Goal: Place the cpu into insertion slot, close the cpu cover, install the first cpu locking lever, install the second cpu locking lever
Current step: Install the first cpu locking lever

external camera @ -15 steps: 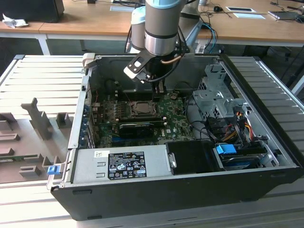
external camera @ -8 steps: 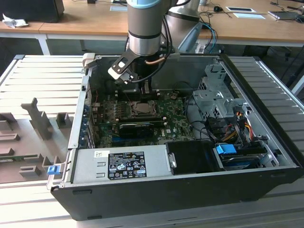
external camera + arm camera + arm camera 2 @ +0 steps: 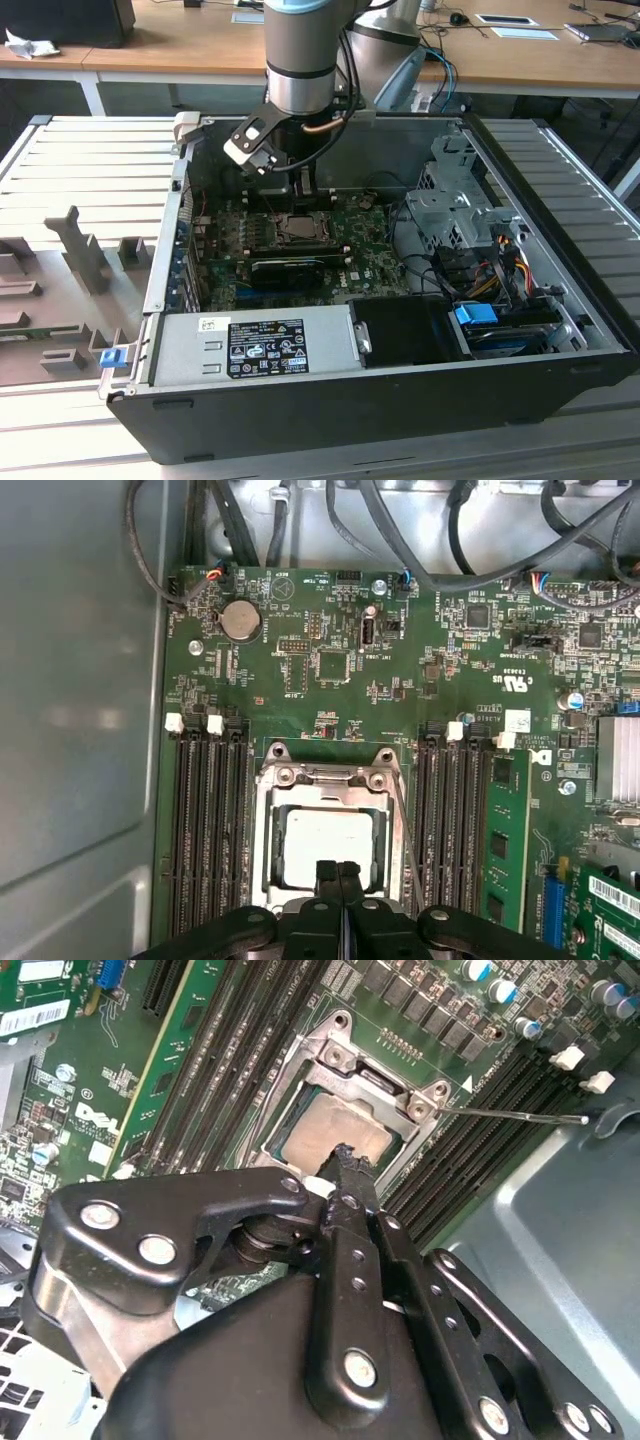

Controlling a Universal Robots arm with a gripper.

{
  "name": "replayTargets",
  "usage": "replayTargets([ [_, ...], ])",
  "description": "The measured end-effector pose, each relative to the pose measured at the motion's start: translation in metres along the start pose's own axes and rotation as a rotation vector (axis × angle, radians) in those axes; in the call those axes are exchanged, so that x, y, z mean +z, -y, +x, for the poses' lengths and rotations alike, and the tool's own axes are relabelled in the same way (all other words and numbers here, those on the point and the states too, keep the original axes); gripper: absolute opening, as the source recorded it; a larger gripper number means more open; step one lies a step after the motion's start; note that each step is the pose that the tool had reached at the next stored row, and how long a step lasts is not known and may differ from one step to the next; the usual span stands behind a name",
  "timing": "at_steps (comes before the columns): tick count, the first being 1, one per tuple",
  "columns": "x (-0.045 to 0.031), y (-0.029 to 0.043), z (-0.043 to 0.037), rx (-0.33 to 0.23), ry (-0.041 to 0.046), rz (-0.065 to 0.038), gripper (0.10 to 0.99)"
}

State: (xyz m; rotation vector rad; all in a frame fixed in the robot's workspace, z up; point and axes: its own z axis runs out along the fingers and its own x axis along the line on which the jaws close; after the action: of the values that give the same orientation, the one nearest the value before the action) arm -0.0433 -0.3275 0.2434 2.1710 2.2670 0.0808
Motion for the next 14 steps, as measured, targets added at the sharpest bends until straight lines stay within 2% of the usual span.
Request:
replayTargets([
  [4, -0.0070, -0.0003, 0.0003, 0.000, -0.0001, 0.000, 0.106],
  [6, -0.0138, -0.0006, 0.0005, 0.000, 0.0000, 0.000, 0.106],
  [12, -0.0219, -0.0009, 0.0007, 0.000, 0.0000, 0.000, 0.106],
  [14, -0.0294, -0.0012, 0.0010, 0.000, 0.0000, 0.000, 0.106],
])
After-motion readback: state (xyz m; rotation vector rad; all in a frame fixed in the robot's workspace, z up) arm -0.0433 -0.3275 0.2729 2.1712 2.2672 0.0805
